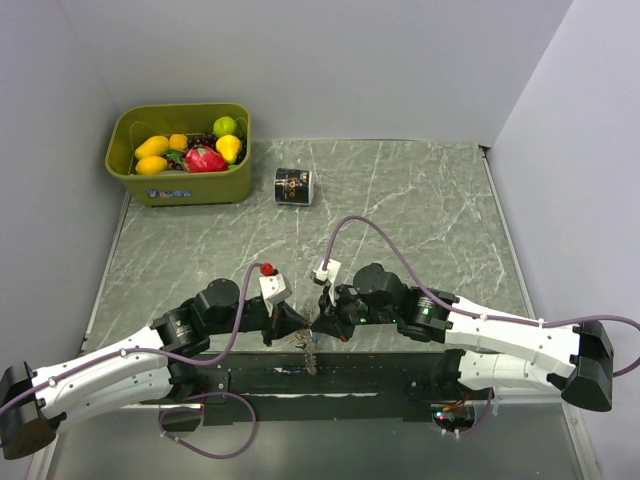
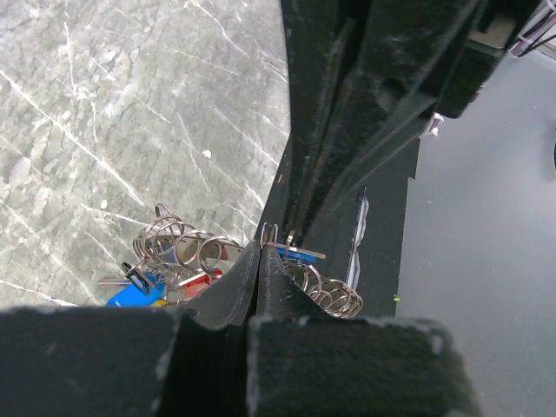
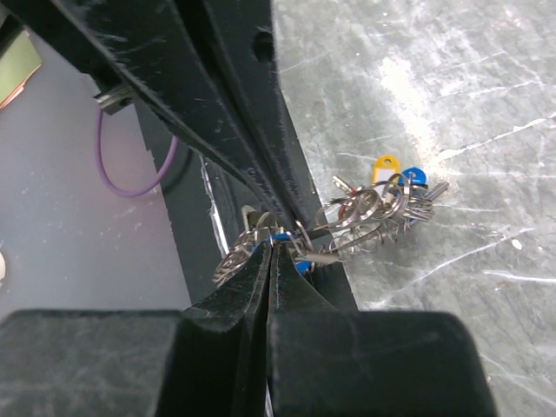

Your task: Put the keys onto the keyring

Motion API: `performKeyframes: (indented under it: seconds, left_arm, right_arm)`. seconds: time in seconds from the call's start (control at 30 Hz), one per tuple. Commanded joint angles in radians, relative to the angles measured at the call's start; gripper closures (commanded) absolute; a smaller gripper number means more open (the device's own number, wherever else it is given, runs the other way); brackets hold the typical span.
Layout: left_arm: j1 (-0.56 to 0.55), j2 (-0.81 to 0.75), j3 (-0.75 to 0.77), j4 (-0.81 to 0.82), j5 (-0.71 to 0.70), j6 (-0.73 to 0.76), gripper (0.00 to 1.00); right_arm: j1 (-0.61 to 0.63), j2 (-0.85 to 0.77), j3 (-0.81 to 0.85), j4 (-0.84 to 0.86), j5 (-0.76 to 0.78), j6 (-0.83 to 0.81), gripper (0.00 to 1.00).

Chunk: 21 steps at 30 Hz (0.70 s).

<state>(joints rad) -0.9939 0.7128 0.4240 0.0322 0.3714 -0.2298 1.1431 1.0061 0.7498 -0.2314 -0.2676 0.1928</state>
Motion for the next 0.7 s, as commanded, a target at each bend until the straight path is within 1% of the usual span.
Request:
performKeyframes:
  seconds: [0.0,0.2,0.47,0.57,0.67]
  left_arm:
    - [-0.012,-0.033,0.004,0.055,-0.008,0.003,0.99]
    - [-0.023,-0.045,0.002,0.04,-0.022,-0.003,0.99]
    - [-0.04,-0.056,-0.001,0.028,-0.037,-0.003,0.99]
    - [-0.04,-0.056,-0.007,0.038,-0.035,0.0,0.99]
    - [-0.042,-0.05,0.001,0.028,-0.043,0.001,0.99]
  right_arm:
    - [0.01,0.003,0.039,0.04,0.041,0.005,1.0]
    - [0.014,0.003,0.026,0.053,0.071,0.02,1.0]
    - [0.014,-0.09,-0.006,0.06,0.108,0.025,1.0]
    - [0.014,-0.071,0.006,0.034,0.12,0.022,1.0]
    - [0.014,-0.046,0.011,0.035,0.09,0.022,1.0]
